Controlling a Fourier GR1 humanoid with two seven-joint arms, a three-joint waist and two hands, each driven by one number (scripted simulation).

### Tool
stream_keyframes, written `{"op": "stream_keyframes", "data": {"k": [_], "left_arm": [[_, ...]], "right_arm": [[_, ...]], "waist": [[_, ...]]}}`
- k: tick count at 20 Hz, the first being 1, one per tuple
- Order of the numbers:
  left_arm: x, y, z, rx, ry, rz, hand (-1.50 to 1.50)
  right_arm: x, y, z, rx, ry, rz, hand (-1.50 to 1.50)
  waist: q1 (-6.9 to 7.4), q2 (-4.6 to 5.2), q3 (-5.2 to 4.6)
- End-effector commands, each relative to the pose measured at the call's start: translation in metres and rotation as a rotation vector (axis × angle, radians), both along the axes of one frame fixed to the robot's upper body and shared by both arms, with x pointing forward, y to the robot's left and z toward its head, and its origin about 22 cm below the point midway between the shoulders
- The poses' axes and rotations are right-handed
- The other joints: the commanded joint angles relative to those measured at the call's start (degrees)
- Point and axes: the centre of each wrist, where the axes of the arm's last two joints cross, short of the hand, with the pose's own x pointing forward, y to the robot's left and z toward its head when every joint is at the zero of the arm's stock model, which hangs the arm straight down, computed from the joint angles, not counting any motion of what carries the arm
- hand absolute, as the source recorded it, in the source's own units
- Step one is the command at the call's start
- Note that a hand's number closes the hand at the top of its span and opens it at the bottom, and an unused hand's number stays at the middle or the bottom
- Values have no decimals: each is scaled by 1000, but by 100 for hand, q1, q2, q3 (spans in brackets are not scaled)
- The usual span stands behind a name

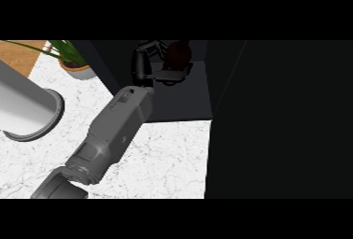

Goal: Pick up the wine, place it into the cabinet and close the cabinet

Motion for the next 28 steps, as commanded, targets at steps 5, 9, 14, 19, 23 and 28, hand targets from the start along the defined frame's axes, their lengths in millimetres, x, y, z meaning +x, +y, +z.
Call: {"op": "stream_keyframes", "data": {"k": [5,9,14,19,23,28], "left_arm": [[6,16,-2,-174,83,23,150],[9,15,2,-159,64,37,150],[0,19,-19,-136,49,40,150],[0,19,-19,-91,84,70,150],[0,24,-21,-52,87,78,-150],[-3,42,-33,-2,118,107,-150]], "right_arm": [[-22,4,11,24,-36,15,-150],[-21,4,13,-3,-40,52,-150],[-14,-4,4,-1,-28,32,-150],[-15,1,10,8,-35,40,-150],[-16,4,9,10,-43,49,-150],[-9,-7,1,-11,-54,32,-150]], "waist": [[-18,18,-4],[-93,49,-5],[-40,40,0],[-30,36,-3],[-107,66,-4],[-147,92,2]]}}
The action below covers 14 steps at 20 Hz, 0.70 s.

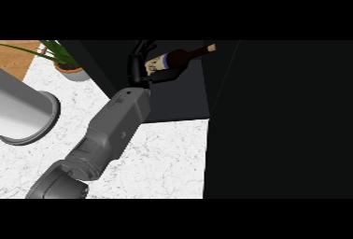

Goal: Pick up the wine, place it into the cabinet and close the cabinet

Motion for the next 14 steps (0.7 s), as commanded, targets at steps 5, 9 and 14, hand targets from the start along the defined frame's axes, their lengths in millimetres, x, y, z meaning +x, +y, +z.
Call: {"op": "stream_keyframes", "data": {"k": [5,9,14], "left_arm": [[-5,17,-16,104,59,46,-150],[-15,11,-32,102,45,55,-150],[-14,20,-32,58,2,64,-150]], "right_arm": [[-8,-1,12,33,-36,14,-150],[-15,-1,16,4,-26,24,-150],[-15,2,11,28,-30,20,-150]], "waist": [[1,47,-28],[-21,29,-30],[5,38,-31]]}}
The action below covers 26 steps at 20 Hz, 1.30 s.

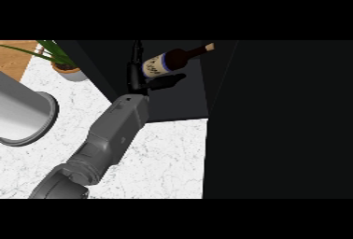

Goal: Pick up the wine, place it into the cabinet and close the cabinet

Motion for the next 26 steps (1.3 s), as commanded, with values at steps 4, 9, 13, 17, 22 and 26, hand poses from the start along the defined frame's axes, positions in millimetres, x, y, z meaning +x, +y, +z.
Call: {"op": "stream_keyframes", "data": {"k": [4,9,13,17,22,26], "left_arm": [[-2,3,-4,-25,-6,9,-150],[-6,15,-15,-23,-33,-23,-150],[-11,22,-24,-35,-41,-79,-150],[-5,5,-10,-57,-45,-106,-150],[-7,7,-14,-97,-34,-127,-150],[-12,11,-23,-134,-52,-155,-150]], "right_arm": [[-5,-7,4,23,-9,13,-150],[-12,7,10,23,-22,21,-150],[-15,-1,-4,24,-5,24,-150],[-3,-4,3,7,-17,48,-150],[-7,-1,0,41,-13,34,-150],[-17,2,10,32,-25,19,-150]], "waist": [[34,13,-15],[30,28,-26],[67,0,-15],[-38,8,-17],[19,-11,-16],[118,-48,-18]]}}
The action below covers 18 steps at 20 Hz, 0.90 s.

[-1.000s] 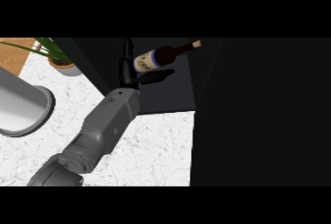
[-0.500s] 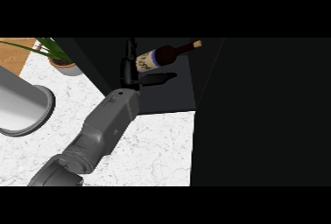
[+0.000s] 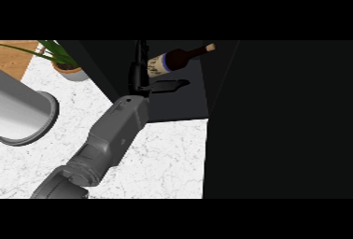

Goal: Pick up the wine, place it into the cabinet and close the cabinet

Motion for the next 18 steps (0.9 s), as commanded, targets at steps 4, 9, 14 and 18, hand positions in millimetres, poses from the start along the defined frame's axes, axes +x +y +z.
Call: {"op": "stream_keyframes", "data": {"k": [4,9,14,18], "left_arm": [[-12,11,-22,-89,32,23,-150],[-19,14,-32,-124,42,11,-150],[-28,9,-37,-123,38,-17,-150],[-49,-12,-36,-141,59,-49,-150]], "right_arm": [[0,6,10,7,-24,28,-150],[-6,9,4,17,-31,22,-150],[-29,1,15,13,-16,20,-150],[-15,1,5,26,-15,-19,-150]], "waist": [[18,-43,-2],[21,-69,1],[121,-115,2],[188,-144,5]]}}
